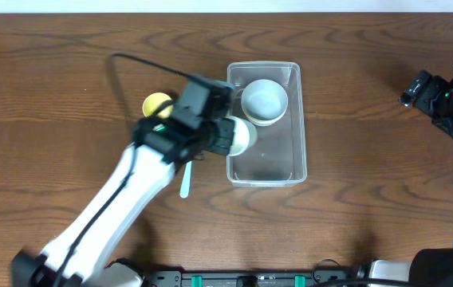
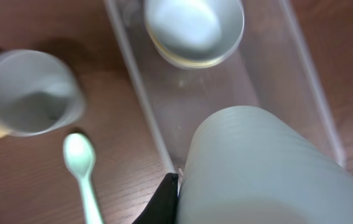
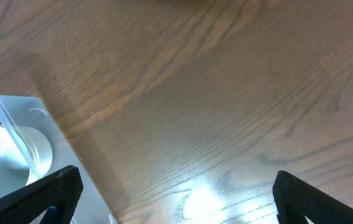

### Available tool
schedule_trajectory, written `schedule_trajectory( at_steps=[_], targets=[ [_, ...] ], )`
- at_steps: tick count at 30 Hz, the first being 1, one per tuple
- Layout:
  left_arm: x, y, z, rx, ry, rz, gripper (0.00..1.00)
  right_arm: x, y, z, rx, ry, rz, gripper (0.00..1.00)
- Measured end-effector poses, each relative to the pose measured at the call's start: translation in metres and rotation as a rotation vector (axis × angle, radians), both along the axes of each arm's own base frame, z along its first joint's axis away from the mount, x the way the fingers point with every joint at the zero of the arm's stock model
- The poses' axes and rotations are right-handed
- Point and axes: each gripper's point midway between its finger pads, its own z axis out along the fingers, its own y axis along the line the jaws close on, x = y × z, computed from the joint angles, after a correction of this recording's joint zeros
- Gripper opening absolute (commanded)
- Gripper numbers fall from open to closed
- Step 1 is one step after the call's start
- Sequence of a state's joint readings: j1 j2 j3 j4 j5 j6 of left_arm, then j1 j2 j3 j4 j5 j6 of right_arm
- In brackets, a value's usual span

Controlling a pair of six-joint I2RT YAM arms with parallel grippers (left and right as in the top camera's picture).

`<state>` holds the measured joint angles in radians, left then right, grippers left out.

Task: Pack container
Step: 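Place the white cup into the container beside the bowls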

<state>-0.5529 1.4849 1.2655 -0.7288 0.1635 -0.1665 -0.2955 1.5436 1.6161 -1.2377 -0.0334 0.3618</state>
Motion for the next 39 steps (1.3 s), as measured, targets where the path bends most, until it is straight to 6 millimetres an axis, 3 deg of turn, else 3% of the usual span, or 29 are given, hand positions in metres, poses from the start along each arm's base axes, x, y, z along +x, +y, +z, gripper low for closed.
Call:
schedule_trajectory(
  at_steps=[3, 7, 12, 18, 21, 22, 23, 24, 28, 31, 36, 39],
  targets=[
    [0.01, -0.012, -0.035, 0.057, 0.061, -0.042, 0.06, 0.0, 0.0, 0.0, 0.0, 0.0, 0.0, 0.99],
    [0.029, -0.017, -0.065, 0.128, 0.087, -0.061, 0.06, 0.0, 0.0, 0.0, 0.0, 0.0, 0.0, 0.99],
    [0.049, -0.023, -0.08, 0.173, 0.067, -0.094, 0.06, 0.0, 0.0, 0.0, 0.0, 0.0, 0.0, 0.99],
    [0.052, -0.022, -0.096, 0.211, 0.082, -0.109, 0.07, 0.0, 0.0, 0.0, 0.0, 0.0, 0.0, 0.99],
    [0.054, -0.019, -0.105, 0.24, 0.087, -0.108, 0.17, 0.0, 0.0, 0.0, 0.0, 0.0, 0.0, 0.99],
    [0.055, -0.017, -0.107, 0.253, 0.084, -0.105, 0.24, 0.0, 0.0, 0.0, 0.0, 0.0, 0.0, 0.99],
    [0.056, -0.015, -0.108, 0.264, 0.082, -0.1, 0.38, 0.0, 0.0, 0.0, 0.0, 0.0, 0.0, 0.99],
    [0.056, -0.014, -0.108, 0.27, 0.078, -0.101, 0.42, 0.0, 0.0, 0.0, 0.0, 0.0, 0.0, 0.99],
    [0.062, -0.013, -0.1, 0.285, 0.057, -0.095, 0.48, 0.0, 0.0, 0.0, 0.0, 0.0, 0.0, 0.99],
    [0.068, -0.014, -0.083, 0.288, 0.041, -0.088, 0.49, 0.0, 0.0, 0.0, 0.0, 0.0, 0.0, 0.99],
    [0.073, -0.016, -0.026, 0.265, -0.014, -0.078, 0.56, 0.0, 0.0, 0.0, 0.0, 0.0, 0.0, 0.99],
    [0.071, -0.006, 0.015, 0.264, -0.07, -0.05, 0.56, 0.0, 0.0, 0.0, 0.0, 0.0, 0.0, 0.99]
  ],
)
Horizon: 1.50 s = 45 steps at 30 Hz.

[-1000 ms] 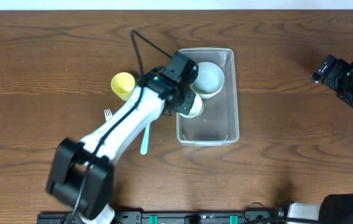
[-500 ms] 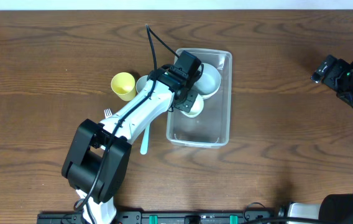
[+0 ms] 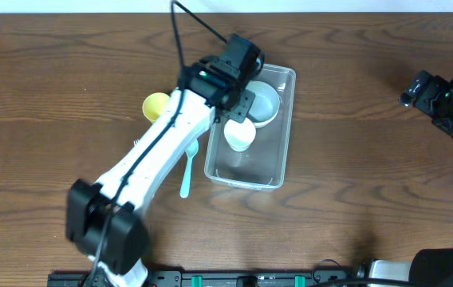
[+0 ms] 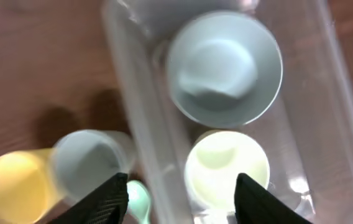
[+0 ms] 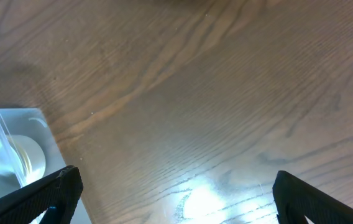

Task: Pack container
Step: 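Place the white cup into the container beside the bowls, then grasp the yellow cup with the left gripper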

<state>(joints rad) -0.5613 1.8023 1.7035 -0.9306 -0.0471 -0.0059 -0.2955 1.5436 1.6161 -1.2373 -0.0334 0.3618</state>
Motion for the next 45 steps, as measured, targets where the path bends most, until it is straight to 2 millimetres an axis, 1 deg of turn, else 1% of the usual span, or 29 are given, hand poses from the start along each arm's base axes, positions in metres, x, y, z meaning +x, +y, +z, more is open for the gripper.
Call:
schedule_trajectory(
  at_steps=[2, 3, 4, 6, 8, 11, 14, 16, 19, 22, 24, 26, 28, 29, 30, 35, 39, 41, 43, 45],
  targets=[
    [-0.005, 0.018, 0.019, 0.021, -0.022, 0.033, 0.56, 0.0, 0.0, 0.0, 0.0, 0.0, 0.0, 0.99],
    [-0.007, 0.028, 0.023, 0.035, -0.02, 0.054, 0.56, 0.0, 0.0, 0.0, 0.0, 0.0, 0.0, 0.99],
    [-0.007, 0.041, 0.026, 0.047, -0.014, 0.086, 0.57, 0.0, 0.0, 0.0, 0.0, 0.0, 0.0, 0.99],
    [-0.003, 0.07, 0.022, 0.072, 0.012, 0.173, 0.56, 0.0, 0.0, 0.0, 0.0, 0.0, 0.0, 0.99],
    [0.005, 0.098, 0.011, 0.083, 0.044, 0.262, 0.56, 0.0, 0.0, 0.0, 0.0, 0.0, 0.0, 0.99],
    [0.016, 0.142, -0.017, 0.06, 0.124, 0.398, 0.57, 0.0, 0.0, 0.0, 0.0, 0.0, 0.0, 0.99],
    [0.023, 0.171, -0.043, 0.02, 0.201, 0.491, 0.57, 0.0, 0.0, 0.0, 0.0, 0.0, 0.0, 0.99],
    [0.028, 0.185, -0.061, -0.005, 0.245, 0.533, 0.56, 0.0, 0.0, 0.0, 0.0, 0.0, 0.0, 0.99],
    [0.032, 0.195, -0.083, -0.022, 0.298, 0.564, 0.56, 0.0, 0.0, 0.0, 0.0, 0.0, 0.0, 0.99],
    [0.033, 0.199, -0.103, -0.026, 0.346, 0.579, 0.56, 0.0, 0.0, 0.0, 0.0, 0.0, 0.0, 0.99],
    [0.032, 0.201, -0.113, -0.025, 0.373, 0.584, 0.53, 0.0, 0.0, 0.0, 0.0, 0.0, 0.0, 0.99],
    [0.032, 0.201, -0.123, -0.024, 0.395, 0.591, 0.43, 0.0, 0.0, 0.0, 0.0, 0.0, 0.0, 0.99],
    [0.032, 0.201, -0.129, -0.026, 0.409, 0.595, 0.25, 0.0, 0.0, 0.0, 0.0, 0.0, 0.0, 0.99],
    [0.032, 0.2, -0.131, -0.025, 0.414, 0.592, 0.13, 0.0, 0.0, 0.0, 0.0, 0.0, 0.0, 0.99],
    [0.032, 0.2, -0.131, -0.026, 0.415, 0.592, 0.06, 0.0, 0.0, 0.0, 0.0, 0.0, 0.0, 0.99],
    [0.032, 0.2, -0.132, -0.023, 0.413, 0.584, 0.06, 0.0, 0.0, 0.0, 0.0, 0.0, 0.0, 0.99],
    [0.028, 0.204, -0.124, -0.004, 0.407, 0.587, 0.06, 0.0, 0.0, 0.0, 0.0, 0.0, 0.0, 0.99],
    [0.028, 0.205, -0.111, -0.006, 0.38, 0.587, 0.06, 0.0, 0.0, 0.0, 0.0, 0.0, 0.0, 0.99],
    [0.028, 0.205, -0.086, -0.023, 0.323, 0.582, 0.06, 0.0, 0.0, 0.0, 0.0, 0.0, 0.0, 0.99],
    [0.026, 0.202, -0.057, -0.044, 0.258, 0.573, 0.06, 0.0, 0.0, 0.0, 0.0, 0.0, 0.0, 0.99]
  ],
)
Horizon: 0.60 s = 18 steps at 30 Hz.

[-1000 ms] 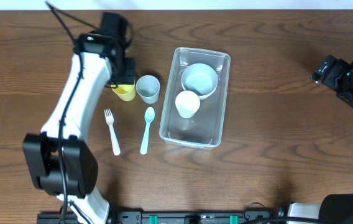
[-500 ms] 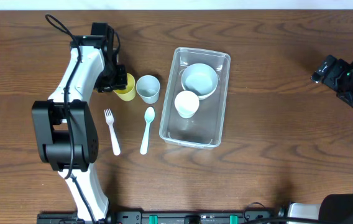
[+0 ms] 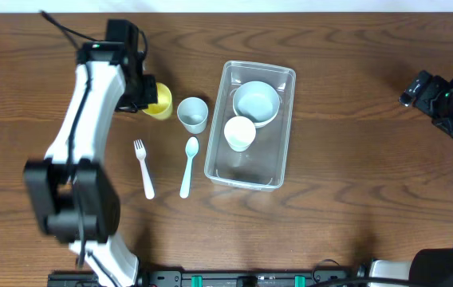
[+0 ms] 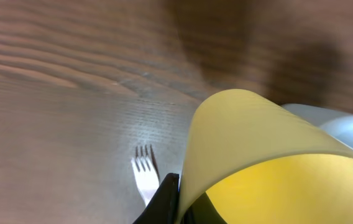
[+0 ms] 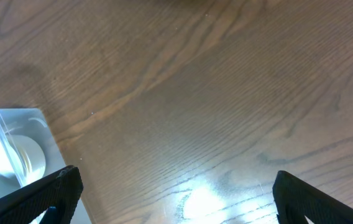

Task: Pack container
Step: 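Grasp the yellow cup with the left gripper, then drop the yellow cup into the white cup in the container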

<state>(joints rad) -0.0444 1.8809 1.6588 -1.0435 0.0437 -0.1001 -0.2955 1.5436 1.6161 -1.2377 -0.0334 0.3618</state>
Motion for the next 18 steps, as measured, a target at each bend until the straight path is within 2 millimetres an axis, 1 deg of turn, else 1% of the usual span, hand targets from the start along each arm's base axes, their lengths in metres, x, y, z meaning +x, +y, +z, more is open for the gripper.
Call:
schedule_trajectory(
  at_steps=[2, 4, 5, 6, 8, 9, 11, 12, 14, 16, 18],
  targets=[
    [-0.006, -0.007, 0.034, -0.007, -0.074, -0.018, 0.06, 0.0, 0.0, 0.0, 0.0, 0.0, 0.0, 0.99],
    [-0.013, -0.023, 0.067, -0.021, -0.146, -0.057, 0.06, 0.0, 0.0, 0.0, 0.0, 0.0, 0.0, 0.99],
    [-0.019, -0.034, 0.081, -0.029, -0.176, -0.087, 0.06, 0.0, 0.0, 0.0, 0.0, 0.0, 0.0, 0.99],
    [-0.026, -0.049, 0.093, -0.04, -0.203, -0.128, 0.06, 0.0, 0.0, 0.0, 0.0, 0.0, 0.0, 0.99],
    [-0.035, -0.076, 0.106, -0.06, -0.23, -0.2, 0.06, 0.0, 0.0, 0.0, 0.0, 0.0, 0.0, 0.99],
    [-0.041, -0.094, 0.108, -0.072, -0.234, -0.248, 0.06, 0.0, 0.0, 0.0, 0.0, 0.0, 0.0, 0.99],
    [-0.047, -0.12, 0.106, -0.085, -0.234, -0.318, 0.06, 0.0, 0.0, 0.0, 0.0, 0.0, 0.0, 0.99],
    [-0.049, -0.136, 0.103, -0.092, -0.232, -0.357, 0.06, 0.0, 0.0, 0.0, 0.0, 0.0, 0.0, 0.99],
    [-0.051, -0.158, 0.094, -0.101, -0.224, -0.412, 0.06, 0.0, 0.0, 0.0, 0.0, 0.0, 0.0, 0.99],
    [-0.053, -0.175, 0.081, -0.1, -0.199, -0.45, 0.06, 0.0, 0.0, 0.0, 0.0, 0.0, 0.0, 0.99],
    [-0.055, -0.184, 0.066, -0.092, -0.161, -0.473, 0.06, 0.0, 0.0, 0.0, 0.0, 0.0, 0.0, 0.99]
  ],
)
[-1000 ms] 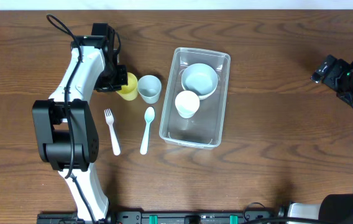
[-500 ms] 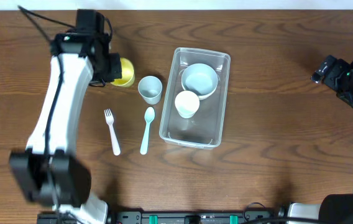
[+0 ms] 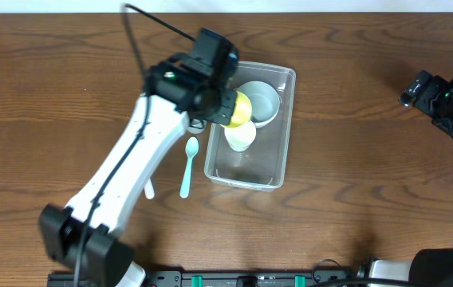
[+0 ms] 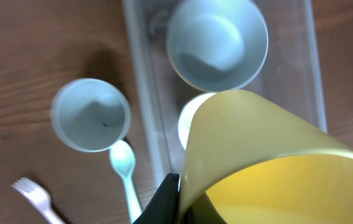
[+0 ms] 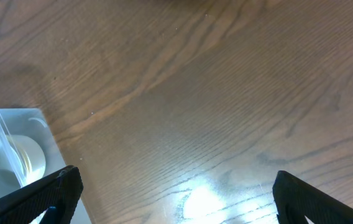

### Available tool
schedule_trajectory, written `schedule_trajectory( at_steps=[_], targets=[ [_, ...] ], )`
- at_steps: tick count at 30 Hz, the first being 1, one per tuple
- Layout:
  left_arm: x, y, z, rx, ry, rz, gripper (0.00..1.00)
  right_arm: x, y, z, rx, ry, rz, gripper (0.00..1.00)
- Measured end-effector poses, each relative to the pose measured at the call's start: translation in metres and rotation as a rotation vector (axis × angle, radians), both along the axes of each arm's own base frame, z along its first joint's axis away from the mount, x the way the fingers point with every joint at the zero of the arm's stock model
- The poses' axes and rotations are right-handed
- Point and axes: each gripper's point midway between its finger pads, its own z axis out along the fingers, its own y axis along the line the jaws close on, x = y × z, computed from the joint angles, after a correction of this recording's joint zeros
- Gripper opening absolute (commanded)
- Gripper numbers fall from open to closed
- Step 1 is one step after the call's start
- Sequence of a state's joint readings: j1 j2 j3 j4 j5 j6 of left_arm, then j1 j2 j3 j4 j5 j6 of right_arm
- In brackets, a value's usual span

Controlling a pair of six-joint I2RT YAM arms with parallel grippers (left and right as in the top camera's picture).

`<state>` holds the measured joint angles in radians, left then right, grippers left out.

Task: Pack container
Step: 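Drop the yellow cup into the white cup in the container, then grasp the grey cup with the left gripper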

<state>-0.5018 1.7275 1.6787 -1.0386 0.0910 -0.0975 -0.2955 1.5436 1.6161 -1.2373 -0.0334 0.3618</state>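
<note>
My left gripper [image 3: 228, 110] is shut on a yellow cup [image 3: 239, 109], held over the clear plastic container [image 3: 272, 171], just above the pale green cup [image 3: 240, 138] standing inside. The wrist view is filled by the yellow cup [image 4: 276, 162], with a black fingertip [image 4: 167, 199] pressed on its rim. A white bowl [image 3: 260, 102] sits at the container's far end. On the table left of the container are a light blue cup [image 4: 91, 114], a mint spoon [image 3: 187, 167] and a white fork [image 4: 36, 198]. My right gripper [image 5: 176, 211] is open over bare table at the far right.
The right arm [image 3: 442, 100] stays near the table's right edge, well apart from the container. The container's corner and the bowl show at the left edge of the right wrist view [image 5: 9, 155]. Wood table surrounds everything.
My left gripper, then at the yellow cup on the table's left side, now holds that cup over the container. The right arm has not moved.
First my left gripper held the pale green cup at the container's left wall. Then that cup stood inside the container beside the bowl and the gripper was open above it. Later the gripper closed on the yellow cup at the left, and now the cup hangs over the container.
</note>
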Motion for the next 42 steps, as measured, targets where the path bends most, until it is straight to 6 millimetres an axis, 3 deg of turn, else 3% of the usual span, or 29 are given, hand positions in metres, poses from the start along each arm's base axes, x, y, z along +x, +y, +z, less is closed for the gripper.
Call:
schedule_trajectory(
  at_steps=[5, 10, 12, 13, 14, 17, 25, 30, 33, 35, 38, 42],
  targets=[
    [0.002, -0.014, -0.048, 0.061, 0.103, -0.028, 0.06, 0.0, 0.0, 0.0, 0.0, 0.0, 0.0, 0.99],
    [0.005, -0.009, -0.091, 0.144, 0.179, -0.02, 0.06, 0.0, 0.0, 0.0, 0.0, 0.0, 0.0, 0.99],
    [0.006, -0.008, -0.099, 0.163, 0.187, -0.019, 0.17, 0.0, 0.0, 0.0, 0.0, 0.0, 0.0, 0.99],
    [0.007, -0.008, -0.101, 0.167, 0.186, -0.021, 0.33, 0.0, 0.0, 0.0, 0.0, 0.0, 0.0, 0.99],
    [0.008, -0.007, -0.102, 0.169, 0.184, -0.021, 0.38, 0.0, 0.0, 0.0, 0.0, 0.0, 0.0, 0.99],
    [0.01, -0.006, -0.101, 0.174, 0.176, -0.013, 0.5, 0.0, 0.0, 0.0, 0.0, 0.0, 0.0, 0.99],
    [0.008, -0.002, -0.089, 0.179, 0.166, -0.004, 0.61, 0.0, 0.0, 0.0, 0.0, 0.0, 0.0, 0.99],
    [0.011, 0.016, -0.039, 0.159, 0.048, 0.052, 0.65, 0.0, 0.0, 0.0, 0.0, 0.0, 0.0, 0.99],
    [0.009, 0.037, -0.003, 0.141, -0.009, 0.1, 0.61, 0.0, 0.0, 0.0, 0.0, 0.0, 0.0, 0.99],
    [0.007, 0.052, 0.008, 0.144, -0.018, 0.136, 0.61, 0.0, 0.0, 0.0, 0.0, 0.0, 0.0, 0.99],
    [0.015, 0.073, 0.009, 0.15, -0.021, 0.197, 0.61, 0.0, 0.0, 0.0, 0.0, 0.0, 0.0, 0.99],
    [0.032, 0.098, -0.015, 0.17, 0.008, 0.272, 0.61, 0.0, 0.0, 0.0, 0.0, 0.0, 0.0, 0.99]
  ],
)
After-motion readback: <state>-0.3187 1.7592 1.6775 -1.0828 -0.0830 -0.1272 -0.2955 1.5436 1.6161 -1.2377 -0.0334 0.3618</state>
